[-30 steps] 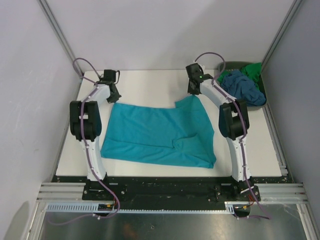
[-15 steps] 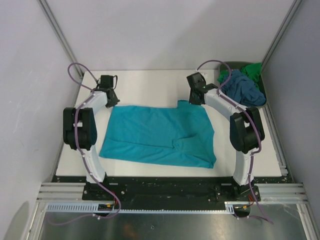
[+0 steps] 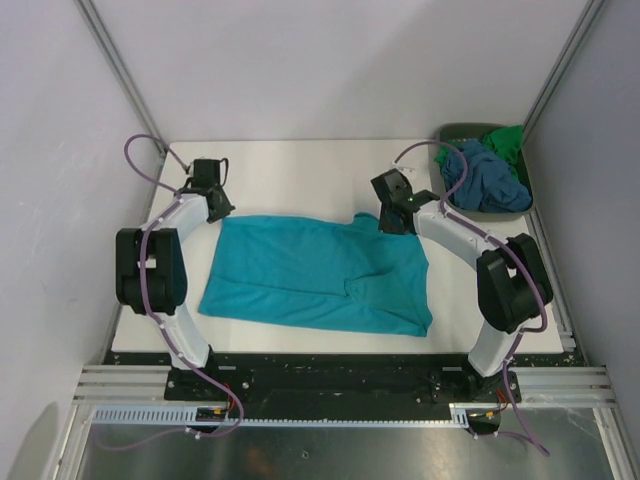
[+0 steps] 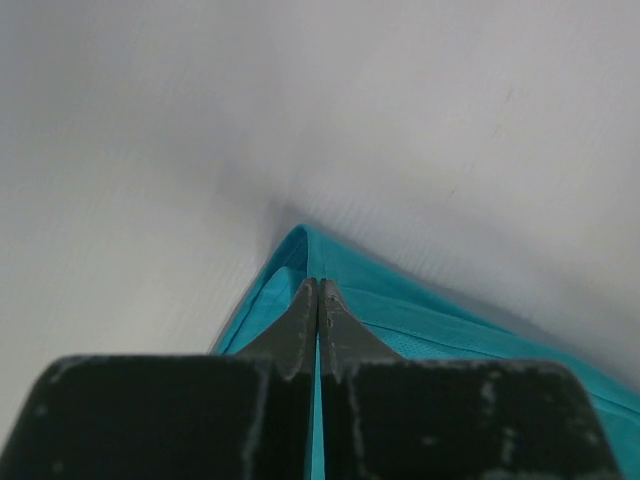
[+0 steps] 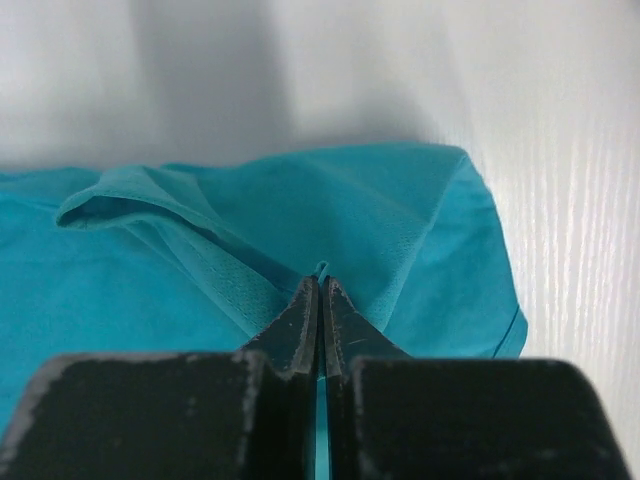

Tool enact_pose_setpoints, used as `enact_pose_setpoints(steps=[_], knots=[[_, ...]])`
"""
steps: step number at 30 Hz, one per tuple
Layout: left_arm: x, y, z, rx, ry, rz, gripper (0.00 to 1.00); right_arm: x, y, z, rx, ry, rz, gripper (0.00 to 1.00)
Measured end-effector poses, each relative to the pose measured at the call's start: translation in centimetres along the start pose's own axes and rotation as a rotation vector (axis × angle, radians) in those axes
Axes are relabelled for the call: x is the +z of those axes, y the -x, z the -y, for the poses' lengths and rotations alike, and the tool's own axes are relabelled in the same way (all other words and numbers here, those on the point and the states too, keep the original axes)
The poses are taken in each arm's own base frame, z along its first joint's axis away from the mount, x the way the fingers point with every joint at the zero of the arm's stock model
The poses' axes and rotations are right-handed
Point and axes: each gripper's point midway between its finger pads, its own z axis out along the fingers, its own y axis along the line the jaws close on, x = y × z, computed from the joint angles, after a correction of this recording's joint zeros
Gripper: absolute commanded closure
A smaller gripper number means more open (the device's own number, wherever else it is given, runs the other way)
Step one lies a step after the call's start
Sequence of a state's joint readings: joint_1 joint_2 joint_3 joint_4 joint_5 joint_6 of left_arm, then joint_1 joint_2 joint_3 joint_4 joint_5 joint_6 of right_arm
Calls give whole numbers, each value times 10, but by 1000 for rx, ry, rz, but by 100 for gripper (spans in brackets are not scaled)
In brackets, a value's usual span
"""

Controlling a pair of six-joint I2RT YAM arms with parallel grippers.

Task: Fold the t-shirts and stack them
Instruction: Fold the other side of the tshirt into a rectangle

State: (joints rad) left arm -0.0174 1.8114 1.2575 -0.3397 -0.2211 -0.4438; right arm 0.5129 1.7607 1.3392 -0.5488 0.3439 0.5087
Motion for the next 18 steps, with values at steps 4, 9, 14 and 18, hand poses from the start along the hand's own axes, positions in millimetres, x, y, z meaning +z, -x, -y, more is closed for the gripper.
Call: enact_pose_setpoints(steps=[4,9,14,18], knots=[[0,-8,-6,-2,7,-9,100,-5,-22,-1,-17,-1,-25,100],[0,-19,-11,0,11,-26,100,-17,-40,2,-25,4,-39,100],[-6,-22,-14,-1,10,-23,100,-26,-53,9,-17,4,-46,100],[-9,-23,-16,-3,9,-18,100,-33,-61,15,-11,3,-52,100]])
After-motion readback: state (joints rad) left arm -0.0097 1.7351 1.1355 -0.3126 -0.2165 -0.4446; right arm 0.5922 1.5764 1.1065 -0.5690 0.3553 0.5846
